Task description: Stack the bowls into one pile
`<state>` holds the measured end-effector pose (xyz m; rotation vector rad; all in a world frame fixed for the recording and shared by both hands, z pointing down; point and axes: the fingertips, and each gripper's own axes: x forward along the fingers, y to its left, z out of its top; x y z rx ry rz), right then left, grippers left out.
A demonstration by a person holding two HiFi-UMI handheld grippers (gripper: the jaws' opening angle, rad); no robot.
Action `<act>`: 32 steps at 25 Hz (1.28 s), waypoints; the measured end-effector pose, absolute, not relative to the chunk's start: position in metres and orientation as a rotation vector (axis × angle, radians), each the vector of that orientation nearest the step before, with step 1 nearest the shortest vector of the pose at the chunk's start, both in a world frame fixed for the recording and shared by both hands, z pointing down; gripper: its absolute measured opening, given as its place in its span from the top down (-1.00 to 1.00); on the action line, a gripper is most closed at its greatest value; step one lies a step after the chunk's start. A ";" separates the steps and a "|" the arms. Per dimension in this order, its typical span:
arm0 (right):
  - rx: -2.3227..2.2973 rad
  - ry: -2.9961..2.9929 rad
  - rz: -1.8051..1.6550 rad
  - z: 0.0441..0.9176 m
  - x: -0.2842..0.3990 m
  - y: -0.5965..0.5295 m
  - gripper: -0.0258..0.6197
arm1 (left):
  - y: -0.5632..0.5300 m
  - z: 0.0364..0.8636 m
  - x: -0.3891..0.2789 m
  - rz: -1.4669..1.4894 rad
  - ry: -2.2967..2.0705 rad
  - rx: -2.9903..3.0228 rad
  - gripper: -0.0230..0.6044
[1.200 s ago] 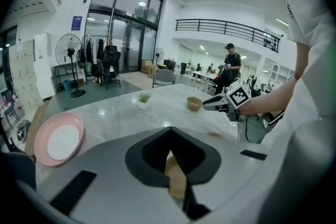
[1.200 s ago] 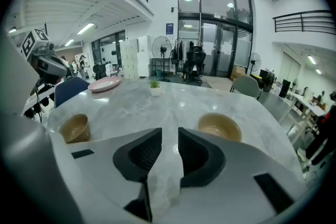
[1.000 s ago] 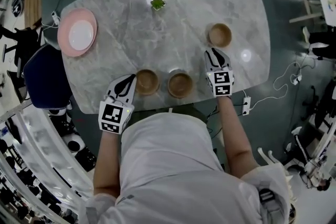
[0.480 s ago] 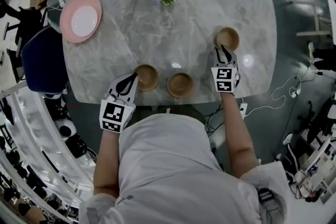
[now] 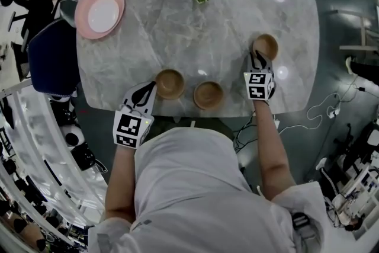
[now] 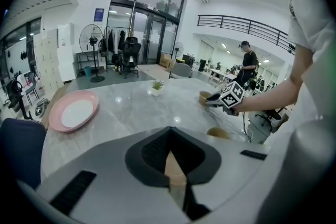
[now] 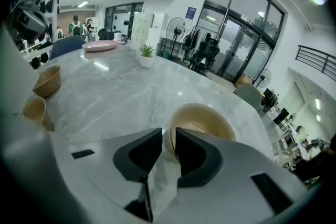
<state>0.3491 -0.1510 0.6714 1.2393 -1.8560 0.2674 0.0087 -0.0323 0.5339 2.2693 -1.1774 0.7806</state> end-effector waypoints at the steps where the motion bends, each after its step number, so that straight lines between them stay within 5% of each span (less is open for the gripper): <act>1: 1.242 -1.848 0.262 0.672 0.350 -0.152 0.67 | -0.032 0.534 0.008 0.784 -1.178 2.269 0.92; 9: 1.262 -1.814 0.221 0.668 0.352 -0.150 0.83 | -0.032 0.533 0.003 0.778 -1.181 2.280 0.92; 32: 1.290 -1.844 0.222 0.610 0.279 -0.110 0.83 | -0.021 0.516 -0.045 0.709 -1.129 2.358 0.92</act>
